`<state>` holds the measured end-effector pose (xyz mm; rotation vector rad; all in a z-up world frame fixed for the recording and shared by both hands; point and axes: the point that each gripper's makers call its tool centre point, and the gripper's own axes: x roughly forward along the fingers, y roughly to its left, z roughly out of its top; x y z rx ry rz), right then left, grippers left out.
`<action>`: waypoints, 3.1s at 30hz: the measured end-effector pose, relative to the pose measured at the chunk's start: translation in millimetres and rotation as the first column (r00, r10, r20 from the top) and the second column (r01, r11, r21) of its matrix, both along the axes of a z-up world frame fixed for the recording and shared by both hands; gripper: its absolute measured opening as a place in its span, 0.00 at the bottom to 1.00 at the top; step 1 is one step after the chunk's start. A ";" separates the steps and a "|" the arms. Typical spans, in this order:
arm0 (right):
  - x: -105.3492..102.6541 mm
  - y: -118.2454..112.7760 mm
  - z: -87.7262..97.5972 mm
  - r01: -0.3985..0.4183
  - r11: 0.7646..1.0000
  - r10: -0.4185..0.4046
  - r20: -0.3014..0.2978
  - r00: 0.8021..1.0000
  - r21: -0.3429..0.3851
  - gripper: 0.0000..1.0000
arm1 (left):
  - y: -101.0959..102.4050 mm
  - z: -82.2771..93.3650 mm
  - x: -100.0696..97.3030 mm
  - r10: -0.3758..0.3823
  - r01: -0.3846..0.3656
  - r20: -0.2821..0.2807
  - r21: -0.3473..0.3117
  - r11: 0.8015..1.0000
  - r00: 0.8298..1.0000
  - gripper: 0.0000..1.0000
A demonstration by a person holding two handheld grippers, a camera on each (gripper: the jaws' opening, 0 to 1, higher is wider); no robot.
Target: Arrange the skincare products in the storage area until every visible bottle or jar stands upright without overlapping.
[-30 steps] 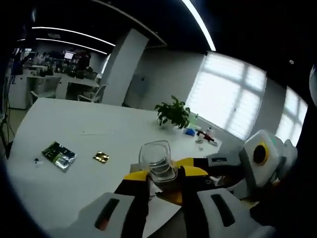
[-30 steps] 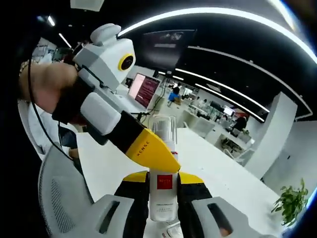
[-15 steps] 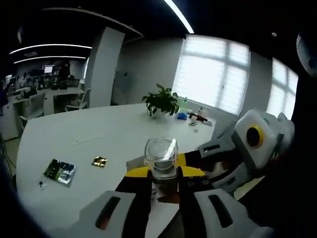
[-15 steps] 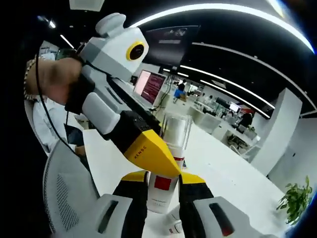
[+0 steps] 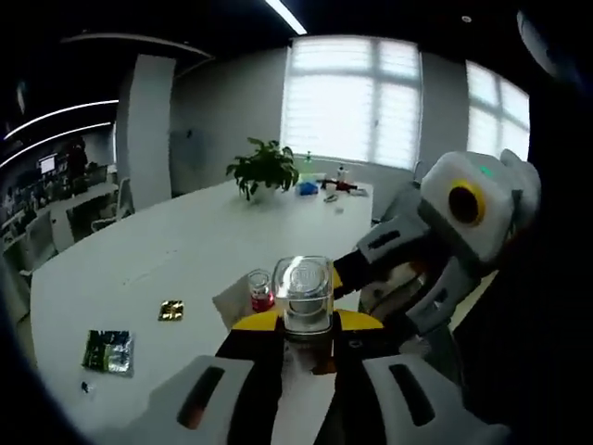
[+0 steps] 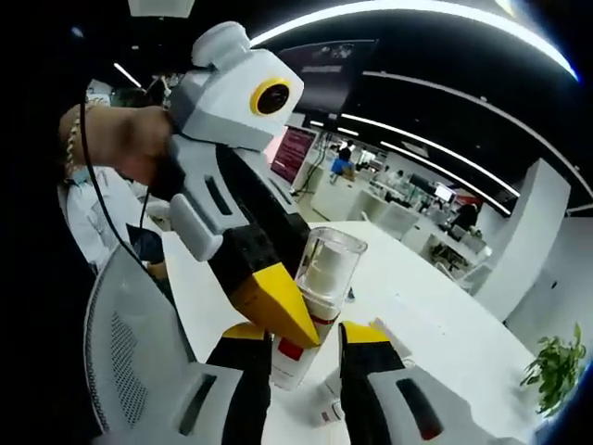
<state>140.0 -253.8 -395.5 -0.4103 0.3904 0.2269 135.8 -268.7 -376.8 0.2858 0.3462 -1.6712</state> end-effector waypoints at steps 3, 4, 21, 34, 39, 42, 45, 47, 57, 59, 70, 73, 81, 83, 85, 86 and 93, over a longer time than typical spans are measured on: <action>-4.7 -8.2 -3.0 0.025 1.000 -0.025 -0.010 1.000 -0.001 0.22 | -4.4 -17.4 5.4 -0.016 0.016 -0.003 0.017 1.000 1.000 0.20; -6.8 -10.6 -4.1 0.028 1.000 -0.028 -0.012 1.000 0.004 0.22 | -5.1 -15.7 5.0 -0.022 0.022 -0.007 0.017 1.000 1.000 0.20; -29.6 -58.6 -31.1 0.198 0.973 -0.188 -0.091 0.978 0.119 0.36 | -27.8 -75.4 16.8 -0.120 0.118 0.024 0.062 0.991 0.993 0.20; -50.7 -98.5 -64.7 0.366 0.895 -0.318 -0.213 0.924 0.254 0.73 | -44.8 -118.0 25.4 -0.192 0.184 0.085 0.087 0.979 0.978 0.18; -58.5 -109.1 -75.7 0.415 0.858 -0.347 -0.252 0.903 0.303 0.81 | -46.8 -132.4 28.7 -0.212 0.201 0.100 0.110 0.973 0.972 0.18; -61.6 -111.9 -79.6 0.434 0.842 -0.358 -0.268 0.894 0.320 0.85 | -48.3 -135.7 30.4 -0.215 0.204 0.104 0.111 0.973 0.971 0.18; -63.8 -113.1 -83.1 0.443 0.830 -0.360 -0.280 0.890 0.339 0.89 | -51.2 -141.5 34.2 -0.213 0.202 0.102 0.107 0.974 0.972 0.18; -65.3 -114.2 -86.8 0.450 0.820 -0.364 -0.285 0.887 0.354 0.92 | -52.7 -147.0 36.9 -0.215 0.202 0.112 0.115 0.973 0.970 0.18; -64.9 -108.2 -94.7 0.427 0.793 -0.337 -0.271 0.902 0.434 0.99 | -62.4 -158.5 33.6 -0.250 0.237 0.133 0.109 0.965 0.959 0.18; -62.9 -104.3 -97.5 0.415 0.781 -0.312 -0.286 0.906 0.467 0.99 | -64.8 -159.6 32.8 -0.251 0.239 0.132 0.103 0.966 0.959 0.18; -58.9 -105.6 -104.0 0.426 0.784 -0.325 -0.287 0.901 0.452 0.99 | -70.6 -165.8 31.1 -0.266 0.253 0.127 0.111 0.961 0.955 0.18; -59.1 -105.5 -103.9 0.432 0.779 -0.331 -0.288 0.899 0.454 0.99 | -72.0 -167.4 30.4 -0.267 0.255 0.123 0.103 0.961 0.956 0.18; -58.4 -106.6 -104.7 0.438 0.776 -0.336 -0.291 0.896 0.453 0.99 | -73.0 -166.2 30.3 -0.259 0.251 0.092 0.087 0.964 0.962 0.18; -58.4 -107.0 -105.0 0.438 0.776 -0.336 -0.290 0.896 0.453 0.98 | -72.8 -166.7 30.1 -0.257 0.250 0.083 0.090 0.964 0.963 0.18; -57.9 -107.3 -104.5 0.438 0.776 -0.338 -0.286 0.896 0.453 0.99 | -72.8 -167.5 29.8 -0.259 0.252 0.079 0.092 0.963 0.963 0.18; -57.8 -107.6 -104.6 0.438 0.776 -0.339 -0.286 0.896 0.454 0.98 | -72.7 -167.8 29.6 -0.260 0.253 0.076 0.092 0.963 0.963 0.18; -58.0 -106.8 -106.0 0.439 0.776 -0.336 -0.293 0.895 0.453 0.98 | -72.6 -168.2 30.8 -0.260 0.254 0.073 0.090 0.963 0.963 0.18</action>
